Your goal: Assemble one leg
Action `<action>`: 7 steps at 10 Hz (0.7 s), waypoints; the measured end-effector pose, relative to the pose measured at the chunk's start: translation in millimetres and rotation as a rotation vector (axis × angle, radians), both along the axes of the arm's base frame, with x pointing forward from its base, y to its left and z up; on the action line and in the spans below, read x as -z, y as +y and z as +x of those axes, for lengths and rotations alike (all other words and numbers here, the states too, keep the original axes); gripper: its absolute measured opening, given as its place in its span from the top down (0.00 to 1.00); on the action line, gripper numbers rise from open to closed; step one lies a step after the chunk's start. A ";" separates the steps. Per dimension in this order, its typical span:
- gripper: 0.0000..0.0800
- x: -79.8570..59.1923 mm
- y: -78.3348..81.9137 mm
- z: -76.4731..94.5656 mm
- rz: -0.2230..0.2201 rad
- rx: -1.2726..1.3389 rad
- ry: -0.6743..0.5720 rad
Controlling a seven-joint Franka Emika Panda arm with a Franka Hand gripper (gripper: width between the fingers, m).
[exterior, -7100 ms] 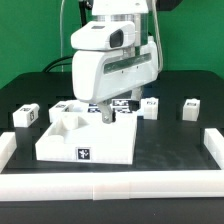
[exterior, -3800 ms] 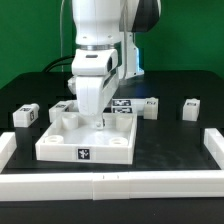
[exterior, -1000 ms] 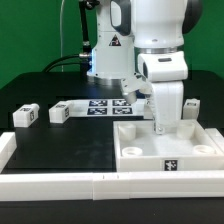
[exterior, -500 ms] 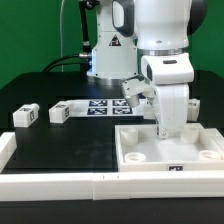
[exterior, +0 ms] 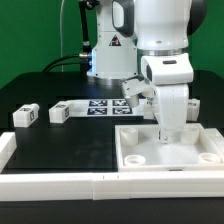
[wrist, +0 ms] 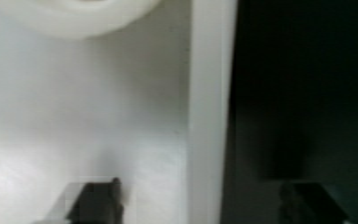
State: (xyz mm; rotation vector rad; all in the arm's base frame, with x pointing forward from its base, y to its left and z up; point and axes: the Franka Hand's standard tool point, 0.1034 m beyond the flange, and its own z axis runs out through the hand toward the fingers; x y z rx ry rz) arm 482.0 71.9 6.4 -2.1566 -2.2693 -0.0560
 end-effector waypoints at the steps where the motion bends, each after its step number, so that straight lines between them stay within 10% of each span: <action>1: 0.30 0.0 -0.1 0.0 0.000 0.000 0.000; 7: 0.19 0.0 -0.6 -0.1 0.000 0.001 0.000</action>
Offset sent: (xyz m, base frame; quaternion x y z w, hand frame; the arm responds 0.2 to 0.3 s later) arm 0.0000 0.0000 0.0000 0.0000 0.0000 0.0000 1.0000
